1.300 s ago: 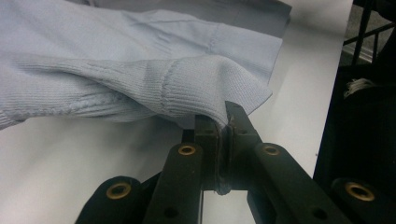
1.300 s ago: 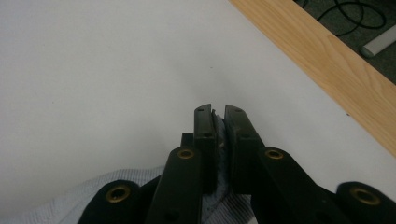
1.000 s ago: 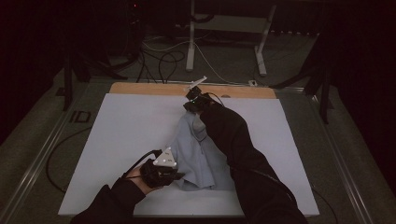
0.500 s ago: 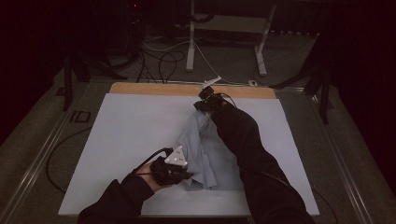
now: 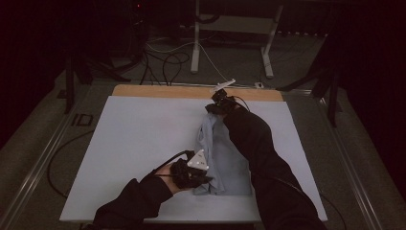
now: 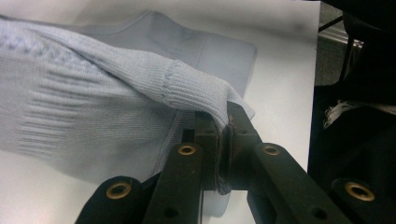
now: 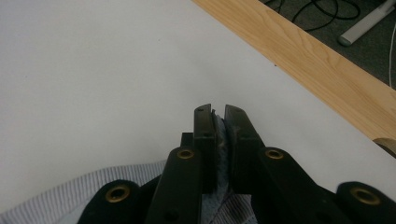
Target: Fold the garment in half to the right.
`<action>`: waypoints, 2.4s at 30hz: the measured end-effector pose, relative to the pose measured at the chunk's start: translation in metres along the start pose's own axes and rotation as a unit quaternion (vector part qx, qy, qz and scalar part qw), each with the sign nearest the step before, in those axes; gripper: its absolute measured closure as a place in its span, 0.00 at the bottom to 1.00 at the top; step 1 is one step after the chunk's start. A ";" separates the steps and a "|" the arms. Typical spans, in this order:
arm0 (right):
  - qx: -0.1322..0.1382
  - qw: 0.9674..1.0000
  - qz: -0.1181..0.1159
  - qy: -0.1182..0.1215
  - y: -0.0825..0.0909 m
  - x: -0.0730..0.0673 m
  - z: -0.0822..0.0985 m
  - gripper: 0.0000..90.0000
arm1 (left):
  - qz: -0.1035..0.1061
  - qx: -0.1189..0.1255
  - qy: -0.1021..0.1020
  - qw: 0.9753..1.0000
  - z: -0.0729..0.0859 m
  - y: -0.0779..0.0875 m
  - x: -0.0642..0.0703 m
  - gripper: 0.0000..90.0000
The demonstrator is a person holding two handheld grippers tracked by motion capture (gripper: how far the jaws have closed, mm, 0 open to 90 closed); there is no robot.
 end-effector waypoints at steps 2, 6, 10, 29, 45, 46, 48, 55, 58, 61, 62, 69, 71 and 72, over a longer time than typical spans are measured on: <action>0.004 1.000 -0.003 -0.003 0.002 0.002 0.001 0.94 | 0.002 -0.004 -0.005 1.000 -0.002 -0.004 0.002 0.97; 0.005 1.000 -0.007 -0.002 0.004 0.006 0.005 0.94 | 0.001 -0.014 -0.021 1.000 -0.005 -0.014 0.007 0.97; 0.005 1.000 -0.008 -0.004 0.005 0.009 0.007 0.94 | -0.002 -0.018 -0.031 0.999 -0.010 -0.026 0.012 0.97; 0.007 1.000 -0.023 -0.014 0.000 0.023 0.021 0.93 | 0.003 -0.041 -0.062 0.997 -0.027 -0.069 0.024 0.97; 0.030 0.999 -0.022 -0.024 0.013 0.035 0.028 0.71 | 0.011 -0.057 -0.070 0.996 -0.033 -0.090 0.030 0.96; 0.036 0.999 -0.019 -0.025 0.016 0.036 0.029 0.64 | 0.012 -0.057 -0.070 0.996 -0.033 -0.090 0.031 0.96; 0.042 0.999 -0.019 -0.027 0.020 0.038 0.030 0.49 | 0.018 -0.051 -0.065 0.996 -0.035 -0.090 0.031 0.93; 0.072 0.995 -0.045 -0.042 0.036 0.037 0.032 0.15 | 0.049 -0.039 -0.063 0.996 -0.041 -0.086 0.041 0.71; 0.076 0.995 -0.040 -0.043 0.041 0.038 0.034 0.13 | 0.043 -0.030 -0.067 0.996 -0.044 -0.082 0.040 0.63; 0.080 0.995 -0.039 -0.044 0.043 0.036 0.034 0.12 | 0.040 -0.027 -0.067 0.997 -0.046 -0.080 0.039 0.57; 0.081 0.995 -0.041 -0.044 0.045 0.035 0.035 0.12 | 0.038 -0.020 -0.066 0.997 -0.048 -0.078 0.039 0.53; 0.084 0.994 -0.050 -0.039 0.048 0.027 0.036 0.11 | 0.040 -0.011 -0.067 0.997 -0.050 -0.072 0.038 0.49; 0.082 0.994 -0.053 -0.038 0.049 0.025 0.037 0.11 | 0.040 -0.012 -0.065 0.997 -0.050 -0.070 0.036 0.49; 0.082 0.994 -0.053 -0.038 0.049 0.025 0.037 0.11 | 0.039 -0.011 -0.064 0.997 -0.050 -0.069 0.036 0.49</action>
Point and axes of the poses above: each handheld gripper's, and its own axes: y roughly backward along the jaws, z roughly out of its underside, x roughly to its right, the point moved 9 cm from there along -y, roughly forward along the jaws, and after that the axes turned 12 degrees about -z, right-handed, at the moved point
